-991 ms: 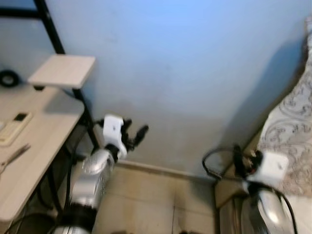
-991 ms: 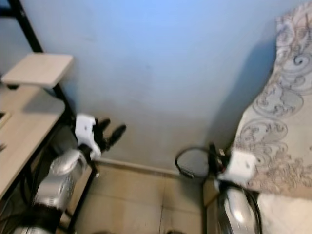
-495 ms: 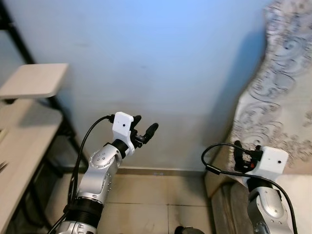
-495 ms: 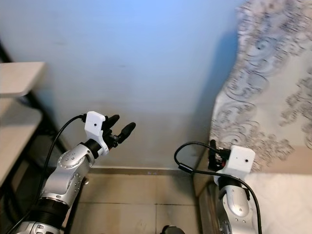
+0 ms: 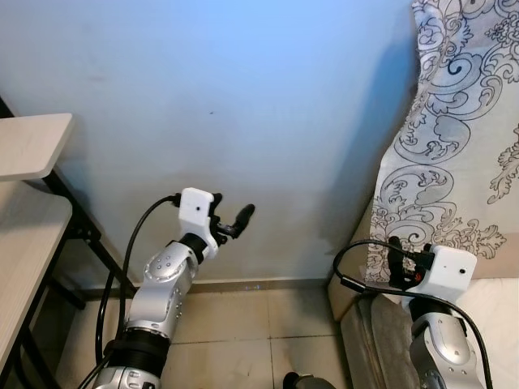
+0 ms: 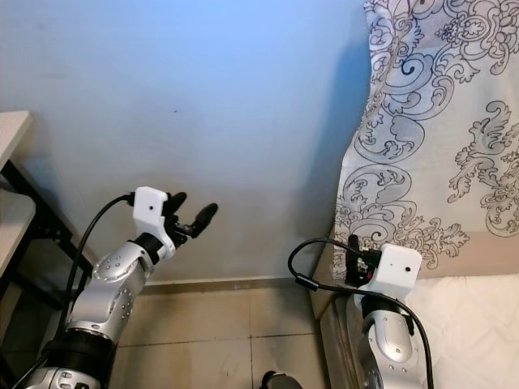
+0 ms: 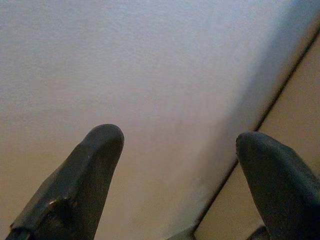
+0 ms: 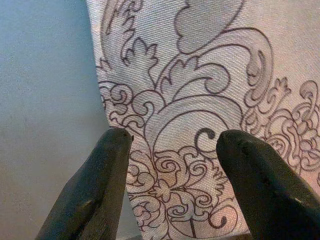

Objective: Clean up the room

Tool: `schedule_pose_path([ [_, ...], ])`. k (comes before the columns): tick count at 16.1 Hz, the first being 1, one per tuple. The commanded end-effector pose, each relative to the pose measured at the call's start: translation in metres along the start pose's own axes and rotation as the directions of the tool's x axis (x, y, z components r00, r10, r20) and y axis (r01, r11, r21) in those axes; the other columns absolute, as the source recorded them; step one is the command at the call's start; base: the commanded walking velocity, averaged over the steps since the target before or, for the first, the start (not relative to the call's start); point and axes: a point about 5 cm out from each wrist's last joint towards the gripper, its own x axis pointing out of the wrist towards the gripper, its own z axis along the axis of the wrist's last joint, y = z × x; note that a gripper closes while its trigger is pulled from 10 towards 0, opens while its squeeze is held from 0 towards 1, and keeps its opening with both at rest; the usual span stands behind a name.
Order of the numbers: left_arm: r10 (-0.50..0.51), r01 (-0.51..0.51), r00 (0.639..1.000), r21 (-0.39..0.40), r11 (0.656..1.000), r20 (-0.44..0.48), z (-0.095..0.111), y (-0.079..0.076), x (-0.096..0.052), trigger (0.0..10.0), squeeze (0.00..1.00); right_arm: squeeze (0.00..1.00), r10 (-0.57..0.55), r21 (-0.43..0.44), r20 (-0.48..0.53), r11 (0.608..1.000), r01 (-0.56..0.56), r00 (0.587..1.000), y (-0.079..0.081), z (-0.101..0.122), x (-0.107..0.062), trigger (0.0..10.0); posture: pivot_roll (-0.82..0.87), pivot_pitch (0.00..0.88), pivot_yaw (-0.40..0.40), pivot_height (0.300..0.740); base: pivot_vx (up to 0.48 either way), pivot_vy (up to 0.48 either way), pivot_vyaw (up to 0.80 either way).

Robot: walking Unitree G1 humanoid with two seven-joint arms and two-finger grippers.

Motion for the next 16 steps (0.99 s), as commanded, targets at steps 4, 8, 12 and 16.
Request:
schedule_pose_path([
  [4,0.076,-0.076,0.997,0.014,0.997,0.005,0.001,0.004,0.003,10.0,0.00,0.00,0.032,-0.024,0.006,0.999,-0.031,0.999,0.002,0.006,0.011,10.0,0.01,0.000,0.004,0.736,0.000,0.000,0.00],
  [8,0.131,-0.133,0.991,0.080,0.988,0.023,0.003,0.007,0.005,10.0,0.00,0.00,0.046,-0.028,-0.002,0.999,-0.046,0.999,0.005,0.005,0.016,10.0,0.02,0.000,-0.002,0.736,-0.140,0.000,0.00],
  [12,0.115,-0.119,0.993,0.122,0.985,0.036,0.006,0.004,0.008,10.0,0.00,0.00,0.044,-0.028,-0.017,0.999,-0.044,0.999,0.006,0.000,0.014,10.0,0.00,0.000,0.011,0.736,-0.253,0.000,0.00],
  [16,0.104,-0.108,0.994,0.119,0.987,0.042,0.006,0.001,0.012,10.0,0.00,0.00,0.036,-0.027,-0.030,0.999,-0.037,0.999,0.006,-0.004,0.011,10.0,-0.01,0.000,0.021,0.736,-0.412,0.000,0.00],
])
